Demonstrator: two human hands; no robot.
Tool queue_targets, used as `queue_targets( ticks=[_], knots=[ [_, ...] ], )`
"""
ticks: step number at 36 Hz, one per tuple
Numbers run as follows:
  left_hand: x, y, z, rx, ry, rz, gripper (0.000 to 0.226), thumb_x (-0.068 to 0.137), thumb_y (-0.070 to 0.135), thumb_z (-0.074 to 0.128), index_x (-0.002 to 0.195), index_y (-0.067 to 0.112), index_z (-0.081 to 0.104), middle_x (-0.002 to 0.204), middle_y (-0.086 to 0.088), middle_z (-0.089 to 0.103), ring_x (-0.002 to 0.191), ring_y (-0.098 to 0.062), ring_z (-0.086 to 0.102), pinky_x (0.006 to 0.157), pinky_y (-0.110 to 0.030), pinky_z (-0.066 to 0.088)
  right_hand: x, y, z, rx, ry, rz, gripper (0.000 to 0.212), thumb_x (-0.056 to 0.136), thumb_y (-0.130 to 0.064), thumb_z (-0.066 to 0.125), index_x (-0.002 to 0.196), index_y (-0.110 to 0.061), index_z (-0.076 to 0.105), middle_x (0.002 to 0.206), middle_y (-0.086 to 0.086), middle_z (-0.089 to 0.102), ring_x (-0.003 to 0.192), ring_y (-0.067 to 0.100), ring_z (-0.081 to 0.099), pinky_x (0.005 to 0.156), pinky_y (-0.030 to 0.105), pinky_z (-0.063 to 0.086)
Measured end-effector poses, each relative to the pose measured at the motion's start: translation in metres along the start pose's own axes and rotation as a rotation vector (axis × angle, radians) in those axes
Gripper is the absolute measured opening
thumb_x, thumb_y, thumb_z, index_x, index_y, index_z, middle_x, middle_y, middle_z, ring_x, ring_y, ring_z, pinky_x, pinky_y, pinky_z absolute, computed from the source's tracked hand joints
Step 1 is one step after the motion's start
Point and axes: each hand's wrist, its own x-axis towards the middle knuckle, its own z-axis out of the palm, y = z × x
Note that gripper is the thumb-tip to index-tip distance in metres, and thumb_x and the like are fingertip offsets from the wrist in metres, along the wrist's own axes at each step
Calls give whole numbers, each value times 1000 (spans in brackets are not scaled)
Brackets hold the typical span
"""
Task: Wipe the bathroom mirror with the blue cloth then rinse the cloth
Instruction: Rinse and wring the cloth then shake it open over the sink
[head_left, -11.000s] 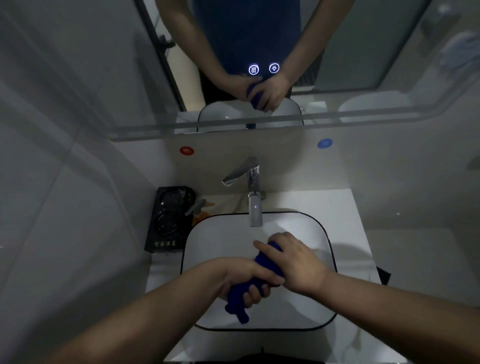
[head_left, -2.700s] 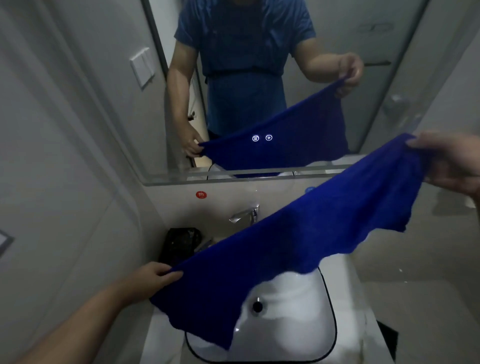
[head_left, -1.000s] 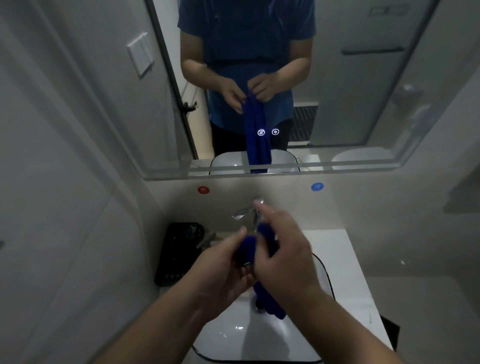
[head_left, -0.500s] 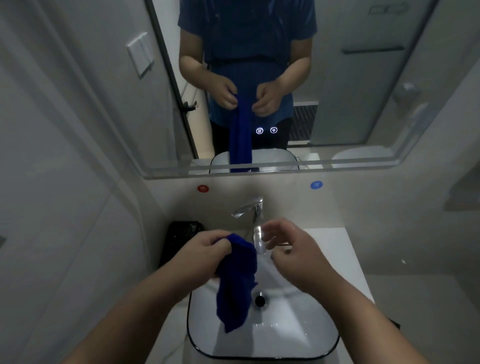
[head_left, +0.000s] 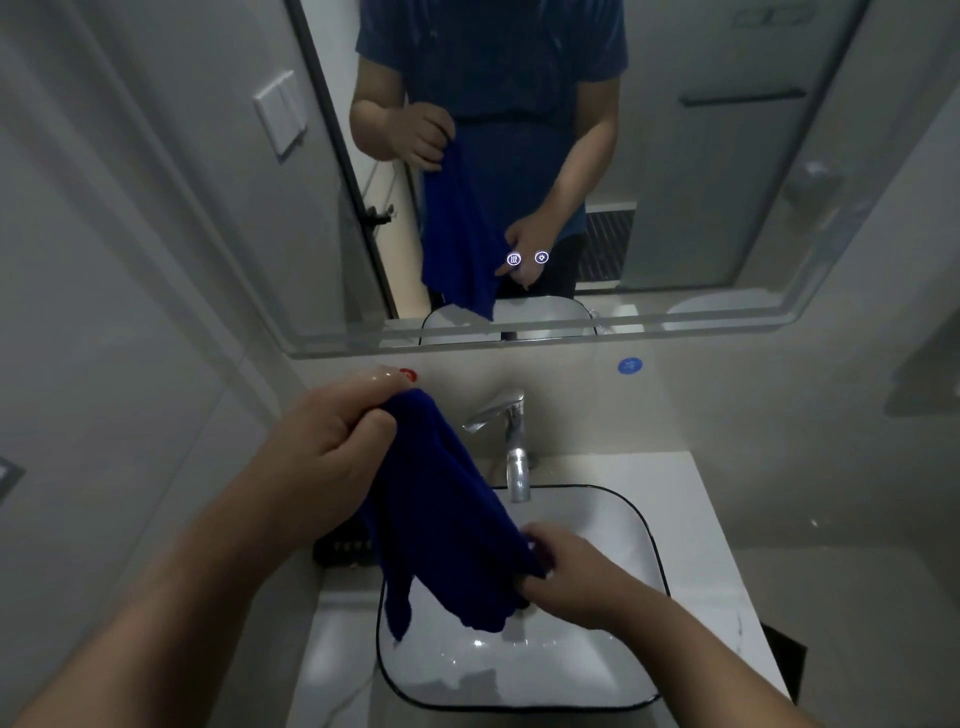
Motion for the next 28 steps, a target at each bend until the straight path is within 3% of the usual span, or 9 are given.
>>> queue_targets(
  ticks=[2, 5, 10, 15, 19, 21, 23, 25, 28],
  knots=[
    [1, -5, -2, 26, 64, 8, 34, 95, 14, 39, 92, 32, 68, 83, 6, 67, 76, -19, 63, 66, -35, 47, 1, 7, -4, 45, -107, 37, 41, 82, -42, 79, 121, -36, 72, 110, -10, 80, 101, 9, 77, 98, 41, 63],
    [4, -14, -6, 80, 152, -7, 32, 94, 16, 39, 93, 31, 68, 83, 9, 67, 75, -15, 62, 65, -33, 46, -5, 8, -16, 74, -213, 54, 42, 82, -44, 82, 122, -37, 74, 114, -12, 80, 104, 8, 76, 96, 34, 62],
    [10, -41, -19, 55, 262, -69, 33, 94, 16, 41, 99, 30, 71, 88, 9, 70, 83, -16, 66, 72, -36, 54, -16, 6, -41, 272, -145, 40, 39, 86, -33, 79, 121, -17, 79, 95, 3, 75, 79, 11, 63, 72, 28, 48],
    [14, -66, -36, 60, 363, -219, 36, 104, 2, 54, 107, 30, 77, 97, 10, 79, 95, -15, 73, 81, -36, 58, -28, -3, -68, 329, -51, 10, 22, 92, -26, 79, 110, -14, 84, 78, -6, 70, 66, 7, 55, 65, 21, 44],
    [8, -95, -52, -303, 152, -383, 11, 95, 16, 81, 106, 11, 82, 106, -22, 81, 89, -24, 75, 75, -29, 62, -41, -12, -98, 21, 174, -51, 19, 97, -25, 77, 89, -39, 85, 86, -13, 81, 81, 5, 73, 77, 25, 52],
    [0, -111, -58, -446, 5, -478, 62, 61, 48, 102, 107, 10, 84, 108, -24, 81, 84, -21, 78, 72, -26, 65, -47, -14, -113, -43, 275, -72, 17, 95, -27, 80, 86, -41, 84, 90, -9, 81, 88, 11, 74, 86, 33, 55],
    [-6, -123, -57, -523, -47, -527, 90, 37, 61, 106, 109, 11, 84, 111, -21, 81, 87, -20, 80, 73, -26, 65, -53, -14, -125, 75, 299, -143, 14, 96, -20, 79, 85, -28, 82, 92, -3, 80, 88, 14, 74, 91, 36, 55],
    [-10, -134, -50, -634, -16, -574, 90, 35, 57, 108, 109, 12, 84, 114, -20, 80, 87, -22, 80, 73, -28, 64, -57, -16, -134, 289, 279, -241, 10, 99, -13, 75, 89, -13, 75, 95, 8, 79, 93, 19, 73, 96, 40, 52],
    [-8, -139, -31, -793, 110, -660, 71, 64, 41, 100, 121, 6, 77, 115, -22, 78, 90, -26, 79, 72, -30, 66, -57, -23, -132, 721, 213, -359, 20, 93, -19, 76, 97, -4, 62, 96, 20, 67, 92, 29, 63, 91, 40, 51]
  ],
)
